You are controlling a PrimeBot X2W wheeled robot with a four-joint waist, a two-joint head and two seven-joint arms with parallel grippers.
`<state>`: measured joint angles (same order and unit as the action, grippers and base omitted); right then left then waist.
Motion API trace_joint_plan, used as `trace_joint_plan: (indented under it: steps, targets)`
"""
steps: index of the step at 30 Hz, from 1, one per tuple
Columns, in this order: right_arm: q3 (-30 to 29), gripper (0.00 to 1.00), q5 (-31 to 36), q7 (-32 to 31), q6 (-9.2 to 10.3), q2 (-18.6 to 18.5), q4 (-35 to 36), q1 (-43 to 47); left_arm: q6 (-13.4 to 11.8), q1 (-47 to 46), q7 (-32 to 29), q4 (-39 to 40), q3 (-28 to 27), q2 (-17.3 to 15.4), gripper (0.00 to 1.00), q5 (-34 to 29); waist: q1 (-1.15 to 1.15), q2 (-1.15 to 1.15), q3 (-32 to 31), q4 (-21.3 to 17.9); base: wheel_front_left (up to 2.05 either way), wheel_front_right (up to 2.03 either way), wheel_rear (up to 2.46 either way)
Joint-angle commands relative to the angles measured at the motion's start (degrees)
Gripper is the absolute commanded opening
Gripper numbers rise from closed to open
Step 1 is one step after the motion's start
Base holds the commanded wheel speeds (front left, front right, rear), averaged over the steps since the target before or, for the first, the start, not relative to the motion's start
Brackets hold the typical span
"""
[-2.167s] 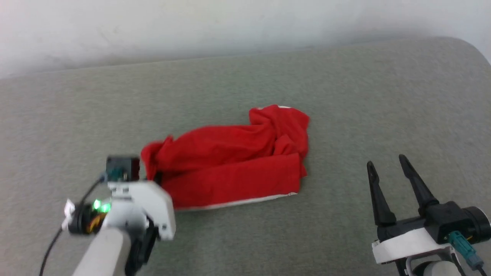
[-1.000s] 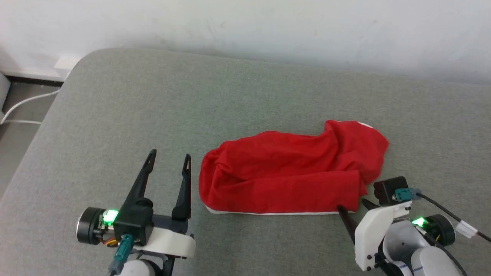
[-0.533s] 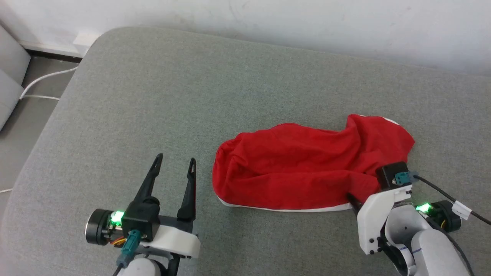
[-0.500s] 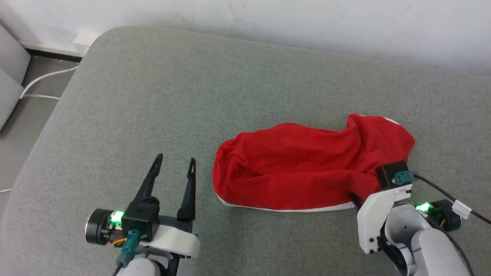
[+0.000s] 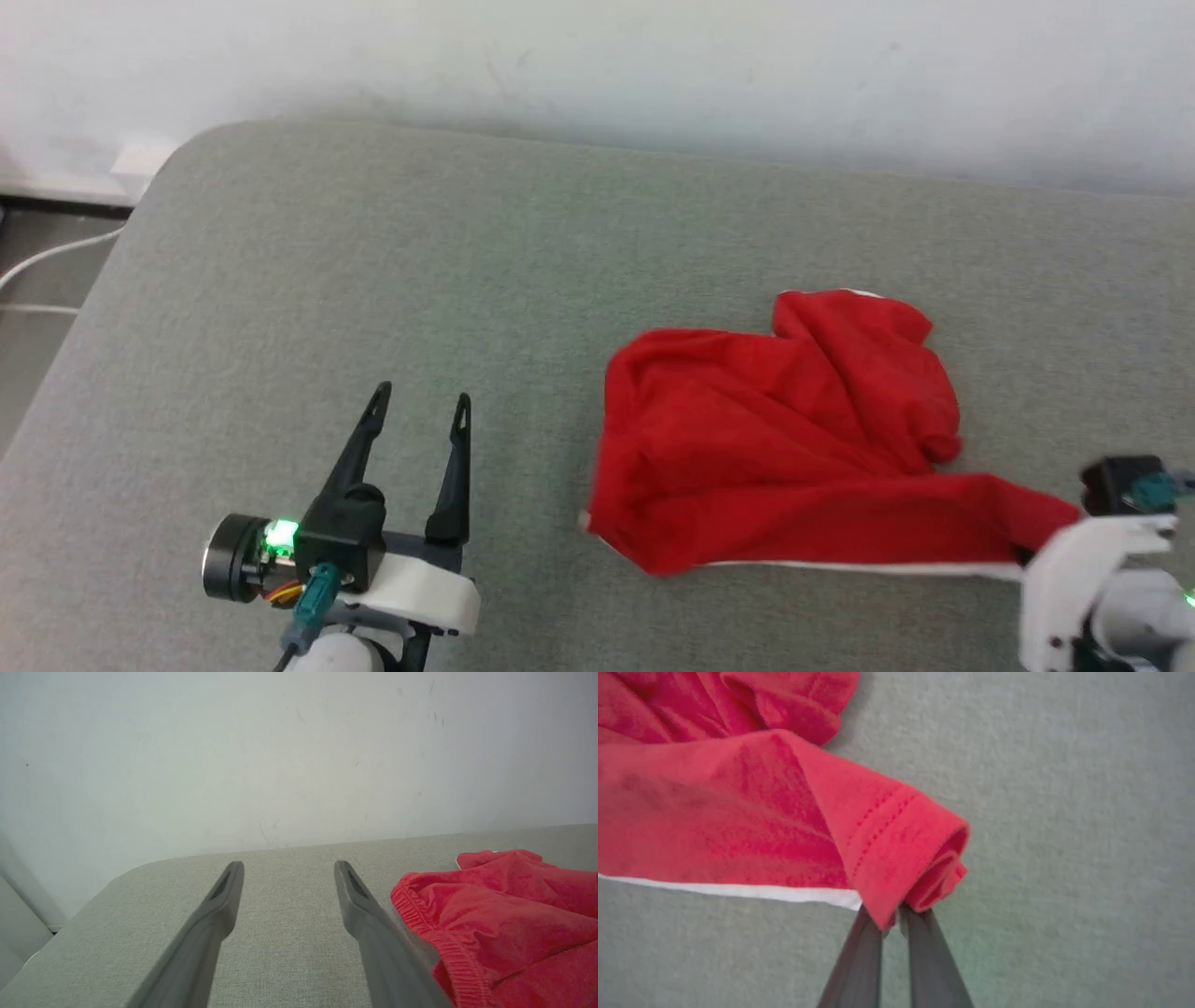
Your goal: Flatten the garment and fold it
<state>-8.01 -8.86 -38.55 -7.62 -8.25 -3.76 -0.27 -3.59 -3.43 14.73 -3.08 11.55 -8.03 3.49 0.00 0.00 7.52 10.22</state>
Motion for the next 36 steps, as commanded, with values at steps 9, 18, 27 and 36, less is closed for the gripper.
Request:
trace_joint_plan:
  steps: [9, 18, 27, 36]
  targets:
    - [-7.5, 1.00, -0.8, -3.3, 0.13, -1.5, 3.8, 3.7, 1.6, 1.6, 0.3, -0.4, 0.7, 0.3, 1.00, -0.4, 0.00, 0.00, -2.3, -5.4, 0.00, 0.00, 0.00]
    - [-1.2, 1.00, 0.3, 18.6, 0.13, 0.6, 8.9, 2.0, 4.4, 1.8, 0.3, -1.5, 1.6, 1.0, 1.00, 0.9, 0.00, 0.00, -3.0, -7.4, 0.00, 0.00, 0.00]
    - [2.1, 1.00, 4.3, 36.6, 0.13, 4.0, 12.8, 3.5, 9.7, -4.2, -8.5, -5.7, 6.7, 0.0, 1.00, 3.8, 0.00, 0.00, -0.8, -11.3, 0.00, 0.00, 0.00]
    - [1.8, 1.00, 6.6, 41.3, 0.13, 5.3, 11.5, 0.2, 11.0, -23.5, -33.3, -9.2, 22.4, -9.8, 1.00, 15.3, 0.00, 0.00, 4.1, -16.9, 0.00, 0.00, 0.00]
